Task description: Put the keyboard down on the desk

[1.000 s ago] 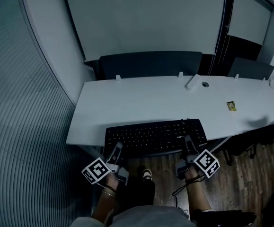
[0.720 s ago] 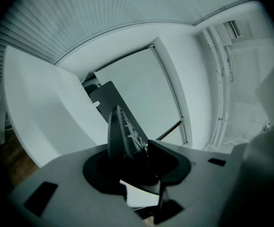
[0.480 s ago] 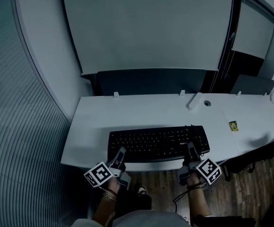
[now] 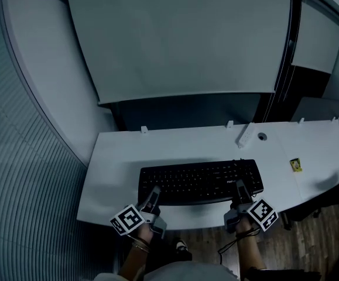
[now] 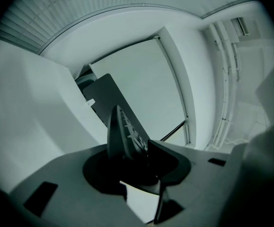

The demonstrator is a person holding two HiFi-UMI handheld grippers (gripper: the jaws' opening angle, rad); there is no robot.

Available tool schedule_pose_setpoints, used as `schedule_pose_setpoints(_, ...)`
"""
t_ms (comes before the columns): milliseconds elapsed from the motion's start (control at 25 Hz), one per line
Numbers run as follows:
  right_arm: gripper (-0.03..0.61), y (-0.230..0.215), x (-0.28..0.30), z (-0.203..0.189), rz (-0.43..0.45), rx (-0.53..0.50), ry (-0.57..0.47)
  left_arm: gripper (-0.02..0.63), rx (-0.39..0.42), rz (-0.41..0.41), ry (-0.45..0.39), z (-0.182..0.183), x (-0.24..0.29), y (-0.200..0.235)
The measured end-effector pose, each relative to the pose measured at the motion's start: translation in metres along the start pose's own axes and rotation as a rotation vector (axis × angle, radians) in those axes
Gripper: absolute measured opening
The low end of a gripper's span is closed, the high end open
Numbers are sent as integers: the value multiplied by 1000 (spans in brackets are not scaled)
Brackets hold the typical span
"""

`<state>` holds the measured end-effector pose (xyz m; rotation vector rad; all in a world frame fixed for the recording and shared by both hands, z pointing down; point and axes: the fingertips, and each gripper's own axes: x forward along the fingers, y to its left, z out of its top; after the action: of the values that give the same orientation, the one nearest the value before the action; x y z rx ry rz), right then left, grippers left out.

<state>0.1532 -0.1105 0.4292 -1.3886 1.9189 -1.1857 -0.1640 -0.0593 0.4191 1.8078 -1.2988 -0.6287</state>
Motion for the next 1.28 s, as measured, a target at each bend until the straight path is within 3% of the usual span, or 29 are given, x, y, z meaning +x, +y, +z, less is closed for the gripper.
schedule_pose_setpoints(680,164,-1,97,12,-15,-15,7,149,-17,-1,12,44,83,38)
schedule_pose_setpoints(1280,164,-24,139,24,-32,-15,79,149,-50,61,-12,38,115,52)
